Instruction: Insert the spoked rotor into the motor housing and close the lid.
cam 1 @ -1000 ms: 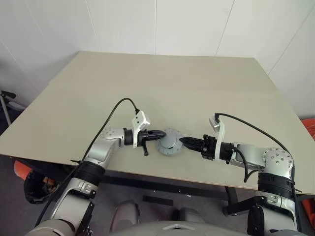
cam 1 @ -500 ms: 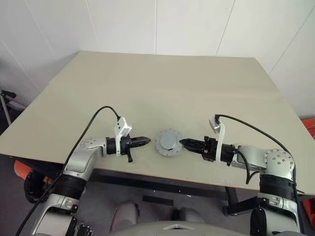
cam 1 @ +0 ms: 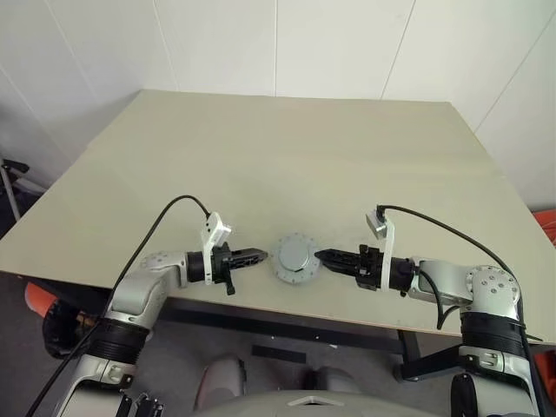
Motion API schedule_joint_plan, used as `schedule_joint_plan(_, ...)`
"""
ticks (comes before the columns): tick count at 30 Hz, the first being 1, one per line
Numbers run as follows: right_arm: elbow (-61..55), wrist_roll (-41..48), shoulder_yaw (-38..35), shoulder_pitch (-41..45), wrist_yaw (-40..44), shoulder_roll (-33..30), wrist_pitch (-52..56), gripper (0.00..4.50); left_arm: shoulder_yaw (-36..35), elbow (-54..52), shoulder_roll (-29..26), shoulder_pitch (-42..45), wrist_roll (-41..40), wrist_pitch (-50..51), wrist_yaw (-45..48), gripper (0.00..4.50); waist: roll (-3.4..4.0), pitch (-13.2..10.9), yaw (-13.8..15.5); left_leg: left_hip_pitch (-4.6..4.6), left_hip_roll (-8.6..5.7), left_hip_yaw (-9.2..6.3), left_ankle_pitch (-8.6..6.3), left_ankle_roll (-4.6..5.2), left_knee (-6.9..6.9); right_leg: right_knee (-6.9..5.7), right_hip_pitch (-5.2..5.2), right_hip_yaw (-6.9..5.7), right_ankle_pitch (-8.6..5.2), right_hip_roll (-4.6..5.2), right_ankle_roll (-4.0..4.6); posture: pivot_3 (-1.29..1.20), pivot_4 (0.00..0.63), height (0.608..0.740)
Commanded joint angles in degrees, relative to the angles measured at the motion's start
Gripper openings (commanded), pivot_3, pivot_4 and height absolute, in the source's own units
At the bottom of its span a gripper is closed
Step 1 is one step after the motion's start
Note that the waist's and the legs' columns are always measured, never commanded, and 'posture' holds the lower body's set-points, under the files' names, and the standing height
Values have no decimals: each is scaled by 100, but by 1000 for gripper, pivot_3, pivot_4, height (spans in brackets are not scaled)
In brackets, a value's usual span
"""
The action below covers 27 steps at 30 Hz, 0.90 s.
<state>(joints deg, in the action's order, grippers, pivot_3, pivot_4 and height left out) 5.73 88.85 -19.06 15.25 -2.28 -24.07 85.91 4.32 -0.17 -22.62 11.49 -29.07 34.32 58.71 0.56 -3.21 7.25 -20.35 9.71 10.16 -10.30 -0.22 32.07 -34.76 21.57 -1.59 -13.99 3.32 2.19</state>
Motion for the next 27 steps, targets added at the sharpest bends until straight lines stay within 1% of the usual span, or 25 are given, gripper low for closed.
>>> schedule_joint_plan(1,-166,463,-47,120,10,-97,-263,1097,-416,-254,28,-138,-519,388,-182,0,0,0,0,0,0,0,0,0,2,0,-1,0,-1,0,-1,0,0,740)
schedule_joint_plan(9,-118,891,26,327,-300,-162,-751,1097,-1323,-393,481,-426,-1865,2046,-1284,0,0,0,-3,-12,0,-3,-4,6,20,-2,0,-2,0,0,-1,0,0,740)
schedule_joint_plan(10,-146,968,74,349,-353,-159,-794,1097,-1421,-397,550,-439,-2013,2181,-1403,295,0,0,-5,-13,0,-3,-4,6,20,-2,0,-2,0,0,-2,0,0,740)
schedule_joint_plan(11,-172,1052,119,371,-407,-155,-843,1097,-1523,-395,622,-447,-2140,2282,-1533,376,0,0,-5,-12,1,-3,-4,6,22,-2,0,-2,0,-1,-2,0,0,740)
schedule_joint_plan(12,-200,1144,168,391,-465,-152,-905,1097,-1621,-373,674,-448,-2267,2407,-1656,552,-1,0,-5,-13,1,-3,-4,6,22,-2,0,-2,0,-1,-3,0,0,740)
schedule_joint_plan(17,-306,1563,446,455,-714,-204,-1208,1097,-2074,-209,877,-436,-3003,3049,-2135,2148,-1,0,-3,-19,1,-6,-5,9,25,-2,0,-5,0,-2,-4,0,0,740)
schedule_joint_plan(24,-421,1974,772,489,-920,-337,-1554,1097,-2718,361,1151,-289,-4041,3824,-2898,4388,-3,-1,1,-33,-1,-11,-8,14,39,0,1,-7,4,-2,-14,0,0,740)
schedule_joint_plan(25,-448,2041,817,492,-949,-347,-1606,1097,-2794,450,1184,-270,-4161,3899,-3023,4483,-3,-1,0,-34,-1,-13,-9,14,42,0,1,-7,5,-2,-16,0,0,740)
schedule_joint_plan(27,-516,2176,922,511,-1026,-349,-1714,1097,-2912,631,1254,-218,-4340,3996,-3268,4500,-3,-1,0,-36,-1,-13,-9,14,47,0,0,-7,6,-2,-21,0,0,740)
